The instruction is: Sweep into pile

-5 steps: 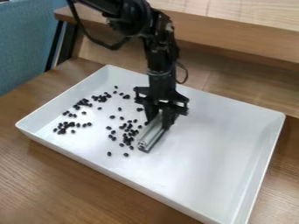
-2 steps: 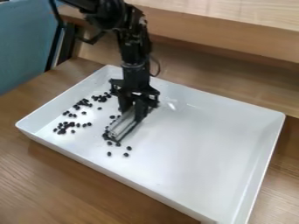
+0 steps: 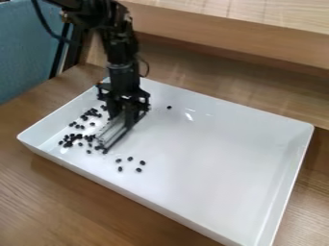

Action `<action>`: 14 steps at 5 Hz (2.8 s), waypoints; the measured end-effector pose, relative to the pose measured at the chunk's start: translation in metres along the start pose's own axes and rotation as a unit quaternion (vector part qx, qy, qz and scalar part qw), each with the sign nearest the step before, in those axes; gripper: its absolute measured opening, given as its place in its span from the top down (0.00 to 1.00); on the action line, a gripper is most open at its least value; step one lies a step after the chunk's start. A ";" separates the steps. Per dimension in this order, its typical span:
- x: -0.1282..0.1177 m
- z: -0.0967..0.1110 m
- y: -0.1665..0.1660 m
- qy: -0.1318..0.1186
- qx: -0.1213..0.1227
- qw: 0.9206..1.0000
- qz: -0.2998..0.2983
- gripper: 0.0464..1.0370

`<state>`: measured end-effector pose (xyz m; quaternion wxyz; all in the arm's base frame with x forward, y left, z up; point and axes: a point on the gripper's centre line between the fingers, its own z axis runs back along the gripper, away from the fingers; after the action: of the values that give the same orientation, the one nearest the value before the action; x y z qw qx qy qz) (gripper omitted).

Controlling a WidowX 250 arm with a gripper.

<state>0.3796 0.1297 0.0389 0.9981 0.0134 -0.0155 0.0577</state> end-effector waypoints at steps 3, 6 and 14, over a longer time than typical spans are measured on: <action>0.004 -0.001 0.019 0.005 0.001 1.000 0.029 0.65; -0.002 -0.002 0.036 0.021 0.002 0.998 0.054 0.29; 0.007 0.087 -0.078 -0.048 -0.039 0.995 -0.075 0.04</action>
<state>0.3930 0.0502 0.1238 0.9975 -0.0221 -0.0648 -0.0189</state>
